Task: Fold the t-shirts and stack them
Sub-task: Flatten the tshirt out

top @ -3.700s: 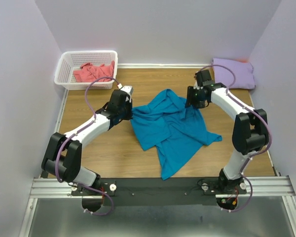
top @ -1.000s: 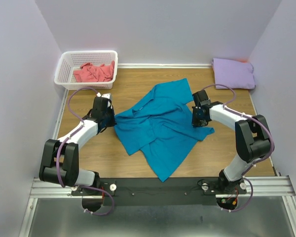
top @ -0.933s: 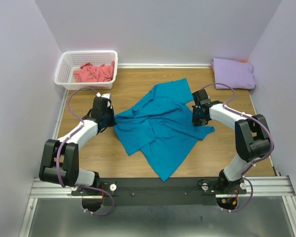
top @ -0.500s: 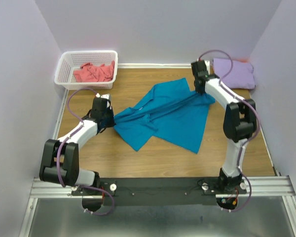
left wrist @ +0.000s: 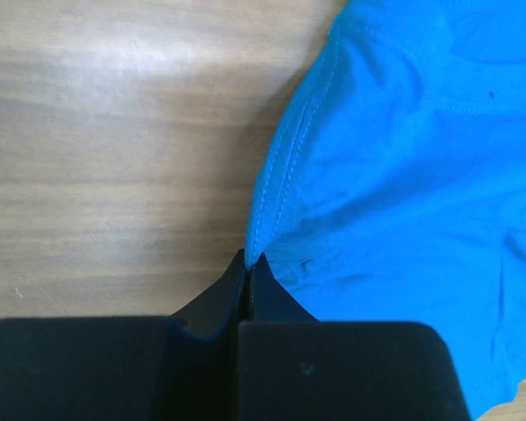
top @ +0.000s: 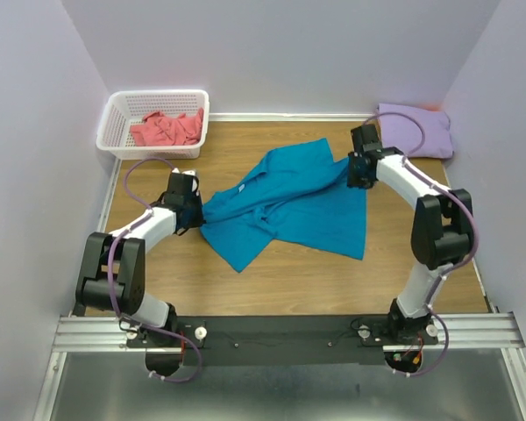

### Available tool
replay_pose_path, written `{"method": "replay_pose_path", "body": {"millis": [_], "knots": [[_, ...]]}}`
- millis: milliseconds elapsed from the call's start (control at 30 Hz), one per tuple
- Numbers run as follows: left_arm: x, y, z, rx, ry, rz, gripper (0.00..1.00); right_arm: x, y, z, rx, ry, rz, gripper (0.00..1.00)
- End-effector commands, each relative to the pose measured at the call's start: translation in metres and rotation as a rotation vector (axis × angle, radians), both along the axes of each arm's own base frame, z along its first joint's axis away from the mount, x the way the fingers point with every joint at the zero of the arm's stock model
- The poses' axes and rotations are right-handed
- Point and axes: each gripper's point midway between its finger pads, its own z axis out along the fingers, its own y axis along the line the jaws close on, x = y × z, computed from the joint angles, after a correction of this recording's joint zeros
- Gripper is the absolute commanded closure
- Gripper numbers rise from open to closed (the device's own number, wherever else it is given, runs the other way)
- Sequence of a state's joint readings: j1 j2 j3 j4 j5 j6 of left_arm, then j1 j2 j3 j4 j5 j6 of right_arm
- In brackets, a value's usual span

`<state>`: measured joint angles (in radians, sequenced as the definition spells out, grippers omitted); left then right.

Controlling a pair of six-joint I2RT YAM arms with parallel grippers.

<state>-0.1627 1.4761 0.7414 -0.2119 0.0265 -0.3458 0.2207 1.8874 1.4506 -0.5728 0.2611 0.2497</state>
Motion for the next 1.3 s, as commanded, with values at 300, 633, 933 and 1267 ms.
{"method": "replay_pose_path", "body": {"millis": [300,633,933,1267], "knots": [[0.041,0.026,0.013,0.133,-0.026,0.105,1.0,-0.126,0.015,-0.063,0.197,0.248,-0.06,0.6],[0.052,0.038,0.02,0.195,-0.041,0.144,1.0,-0.159,-0.065,-0.08,0.145,0.352,-0.349,0.53],[0.056,0.036,0.064,0.17,-0.147,0.152,0.55,-0.128,-0.092,-0.029,0.235,0.162,-0.422,0.5],[-0.013,0.0,0.065,0.02,-0.11,0.149,0.36,-0.163,-0.039,-0.007,0.39,0.135,-0.245,0.33]]}}
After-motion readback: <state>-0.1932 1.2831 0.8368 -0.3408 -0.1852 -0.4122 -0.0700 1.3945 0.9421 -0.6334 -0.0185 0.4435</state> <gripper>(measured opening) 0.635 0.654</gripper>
